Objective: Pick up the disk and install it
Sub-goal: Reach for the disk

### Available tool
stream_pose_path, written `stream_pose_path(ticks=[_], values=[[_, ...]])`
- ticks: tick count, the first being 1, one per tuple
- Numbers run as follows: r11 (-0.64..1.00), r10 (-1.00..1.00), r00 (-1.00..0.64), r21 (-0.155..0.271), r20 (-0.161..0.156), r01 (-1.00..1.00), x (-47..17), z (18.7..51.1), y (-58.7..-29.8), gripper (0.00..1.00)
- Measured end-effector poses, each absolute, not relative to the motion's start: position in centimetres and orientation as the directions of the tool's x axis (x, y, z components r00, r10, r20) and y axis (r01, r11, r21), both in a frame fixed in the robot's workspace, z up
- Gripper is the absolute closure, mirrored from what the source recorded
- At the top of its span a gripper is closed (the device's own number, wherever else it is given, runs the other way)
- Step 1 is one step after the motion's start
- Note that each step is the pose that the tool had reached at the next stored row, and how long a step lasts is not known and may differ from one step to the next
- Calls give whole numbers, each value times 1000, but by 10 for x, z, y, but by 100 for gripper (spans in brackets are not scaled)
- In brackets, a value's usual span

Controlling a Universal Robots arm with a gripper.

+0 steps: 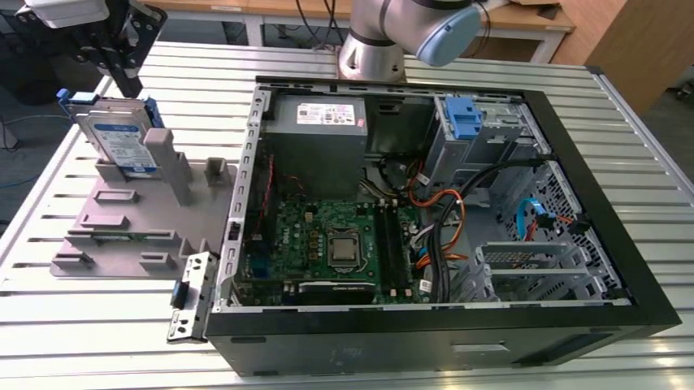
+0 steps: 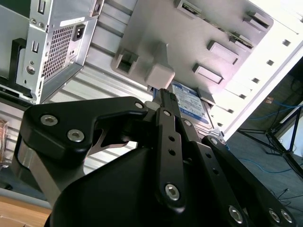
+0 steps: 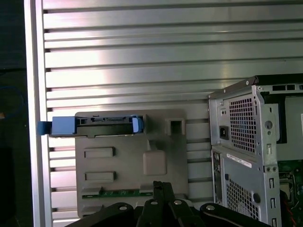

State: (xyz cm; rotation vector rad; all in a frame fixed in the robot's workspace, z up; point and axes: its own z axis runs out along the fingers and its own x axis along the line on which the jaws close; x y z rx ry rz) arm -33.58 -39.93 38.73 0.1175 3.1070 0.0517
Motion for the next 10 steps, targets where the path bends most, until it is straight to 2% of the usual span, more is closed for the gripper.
stream_pose_path(ticks=[10], values=[[997, 76, -997, 35, -31, 75, -353, 385, -399, 89]])
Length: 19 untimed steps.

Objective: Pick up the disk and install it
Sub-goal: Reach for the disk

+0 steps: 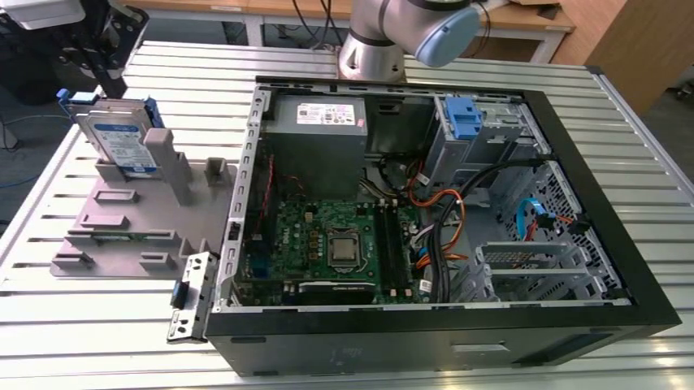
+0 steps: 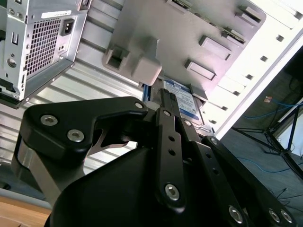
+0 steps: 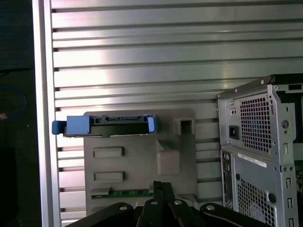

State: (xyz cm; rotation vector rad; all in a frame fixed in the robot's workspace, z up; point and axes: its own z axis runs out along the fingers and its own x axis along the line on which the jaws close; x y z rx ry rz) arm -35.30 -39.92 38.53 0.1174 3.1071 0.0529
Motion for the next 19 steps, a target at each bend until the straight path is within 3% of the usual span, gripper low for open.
stream_pose_path(ticks=[19], values=[[997, 76, -997, 35, -31, 75, -360, 385, -399, 89]])
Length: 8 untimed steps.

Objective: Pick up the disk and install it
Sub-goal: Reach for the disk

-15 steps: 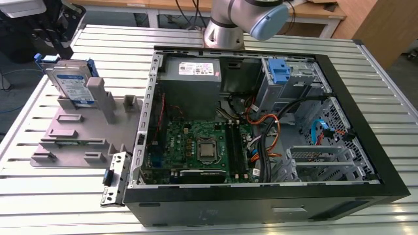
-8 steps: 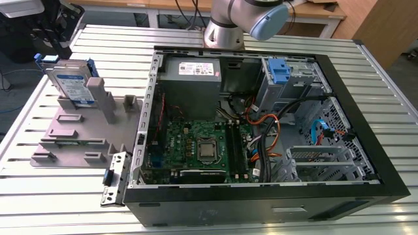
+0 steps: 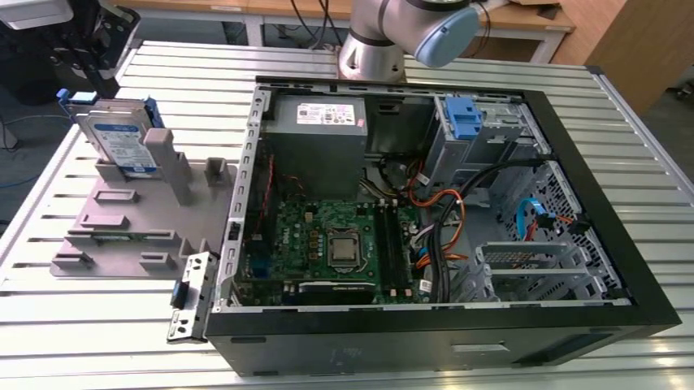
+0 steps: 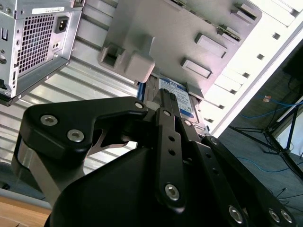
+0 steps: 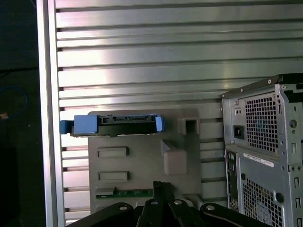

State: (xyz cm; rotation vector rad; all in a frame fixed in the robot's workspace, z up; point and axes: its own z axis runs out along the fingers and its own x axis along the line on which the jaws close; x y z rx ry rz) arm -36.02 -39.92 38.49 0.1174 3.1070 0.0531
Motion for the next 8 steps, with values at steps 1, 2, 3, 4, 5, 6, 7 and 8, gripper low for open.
stream_pose_path(ticks=[1, 2, 3, 4, 5, 6, 7, 8], values=[[997, 76, -997, 35, -31, 75, -360, 385, -399, 89], [997, 76, -997, 35, -31, 75, -360, 385, -399, 89], [997, 76, -997, 35, -31, 75, -362, 385, -399, 89], [997, 76, -997, 35, -31, 75, -362, 385, -399, 89], [997, 76, -997, 35, -31, 75, -364, 385, -399, 89], [997, 76, -997, 35, -31, 75, -366, 385, -399, 89], [997, 76, -997, 35, -31, 75, -366, 385, -399, 89], [997, 76, -997, 35, -31, 75, -366, 385, -399, 89]])
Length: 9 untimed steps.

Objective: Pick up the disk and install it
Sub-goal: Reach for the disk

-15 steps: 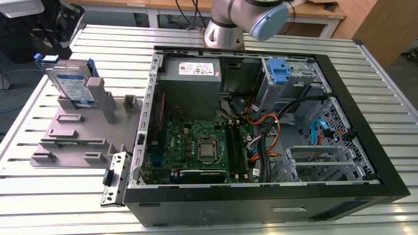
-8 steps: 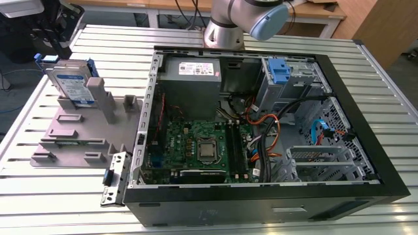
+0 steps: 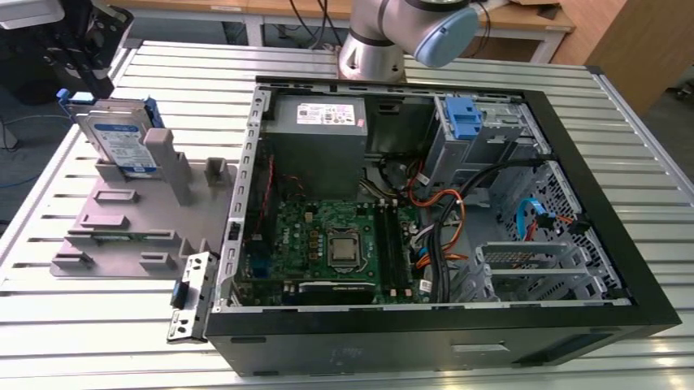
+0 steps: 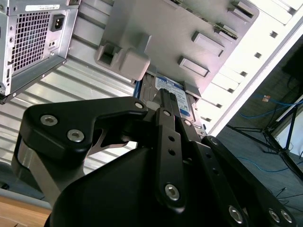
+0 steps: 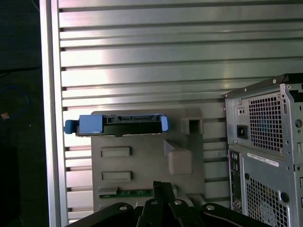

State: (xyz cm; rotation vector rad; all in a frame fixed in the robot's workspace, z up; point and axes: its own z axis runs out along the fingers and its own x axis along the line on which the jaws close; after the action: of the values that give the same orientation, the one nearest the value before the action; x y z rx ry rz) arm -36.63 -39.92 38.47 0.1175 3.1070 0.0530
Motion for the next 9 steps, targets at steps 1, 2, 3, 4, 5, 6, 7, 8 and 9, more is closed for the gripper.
stream_pose_path(ticks=[1, 2, 3, 4, 5, 6, 7, 8, 9], values=[[997, 76, -997, 35, -31, 75, -366, 385, -399, 89], [997, 76, -997, 36, -31, 75, -366, 385, -399, 89], [997, 76, -997, 36, -30, 75, -366, 385, -399, 89], [996, 76, -997, 37, -30, 75, -366, 385, -399, 89], [996, 76, -997, 37, -30, 75, -367, 384, -399, 89], [996, 76, -997, 38, -31, 75, -367, 384, -399, 89], [996, 76, -997, 38, -30, 75, -367, 383, -399, 89], [996, 76, -997, 38, -30, 75, -367, 382, -399, 89], [996, 76, -997, 38, -30, 75, -368, 382, -399, 89]])
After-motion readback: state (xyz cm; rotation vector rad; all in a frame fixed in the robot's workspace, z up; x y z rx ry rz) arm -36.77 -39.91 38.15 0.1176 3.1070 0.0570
